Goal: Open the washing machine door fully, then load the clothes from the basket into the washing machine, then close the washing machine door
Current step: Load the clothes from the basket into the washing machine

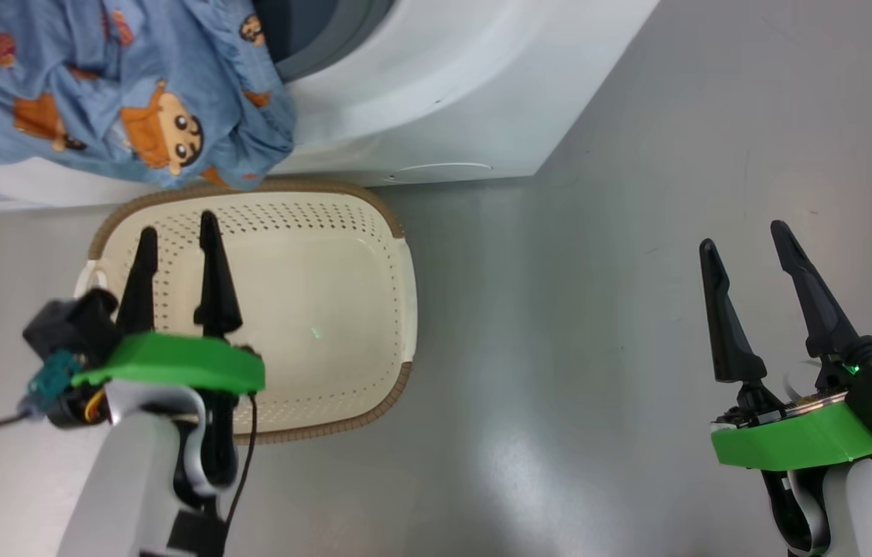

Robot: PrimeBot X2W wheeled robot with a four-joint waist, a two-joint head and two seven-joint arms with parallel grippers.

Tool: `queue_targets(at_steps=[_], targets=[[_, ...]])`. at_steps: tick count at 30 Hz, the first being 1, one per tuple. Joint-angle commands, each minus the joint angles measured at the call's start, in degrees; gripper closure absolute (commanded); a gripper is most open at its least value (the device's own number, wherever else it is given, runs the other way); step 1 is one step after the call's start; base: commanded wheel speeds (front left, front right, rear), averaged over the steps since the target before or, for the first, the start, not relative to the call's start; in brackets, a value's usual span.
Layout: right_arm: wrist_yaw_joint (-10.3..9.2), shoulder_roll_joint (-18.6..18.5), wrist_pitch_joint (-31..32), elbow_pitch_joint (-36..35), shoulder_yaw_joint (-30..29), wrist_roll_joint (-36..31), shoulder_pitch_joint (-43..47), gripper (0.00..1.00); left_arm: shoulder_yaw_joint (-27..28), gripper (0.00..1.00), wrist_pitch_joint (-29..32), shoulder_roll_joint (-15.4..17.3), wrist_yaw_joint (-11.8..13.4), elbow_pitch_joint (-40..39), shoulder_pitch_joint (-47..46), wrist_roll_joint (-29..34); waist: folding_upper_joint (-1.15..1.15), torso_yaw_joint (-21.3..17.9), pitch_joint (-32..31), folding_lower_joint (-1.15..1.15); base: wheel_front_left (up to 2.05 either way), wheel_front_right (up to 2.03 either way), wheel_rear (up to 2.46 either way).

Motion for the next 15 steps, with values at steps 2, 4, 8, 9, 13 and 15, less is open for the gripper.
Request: queue_targets(at_steps=[2, 4, 8, 9, 13, 15], targets=[[0.09, 0.14, -0.27, -1.50, 1.69, -0.21, -0.27, 0.00, 1.24, 0.00, -0.35, 0.96, -0.29, 0.18, -1.87, -1.04, 0.00, -0.66, 0.59, 0.00, 0.00, 0.00, 0.00], [0.09, 0.24, -0.27, -1.47, 1.89, -0.22, -0.49, 0.00, 0.78, 0.00, -0.36, 0.96, -0.72, 1.46, -3.45, -1.15, 0.00, -1.08, 0.86, 0.00, 0.00, 0.00, 0.00], [0.09, 0.34, -0.27, -1.40, 2.05, -0.21, -0.79, 0.00, -0.54, 0.00, -0.37, 0.95, -1.23, 3.96, -6.35, -1.22, 0.00, -1.63, 1.36, 0.00, 0.00, 0.00, 0.00], [0.09, 0.36, -0.27, -1.38, 2.06, -0.22, -0.85, 0.00, -0.92, 0.00, -0.37, 0.95, -1.26, 4.63, -7.07, -1.14, 0.00, -1.72, 1.47, 0.00, 0.00, 0.00, 0.00], [0.09, 0.44, -0.27, -1.35, 2.33, -0.27, -1.07, 0.00, -1.64, 0.00, -0.37, 0.95, -0.79, 7.31, -9.68, -0.74, 0.00, -2.19, 1.87, 0.00, 0.00, 0.00, 0.00], [0.09, 0.46, -0.27, -1.30, 2.50, -0.30, -1.17, 0.00, -1.52, 0.00, -0.37, 0.95, -0.43, 8.58, -10.88, -0.63, 0.00, -2.44, 2.05, 0.00, 0.00, 0.00, 0.00]])
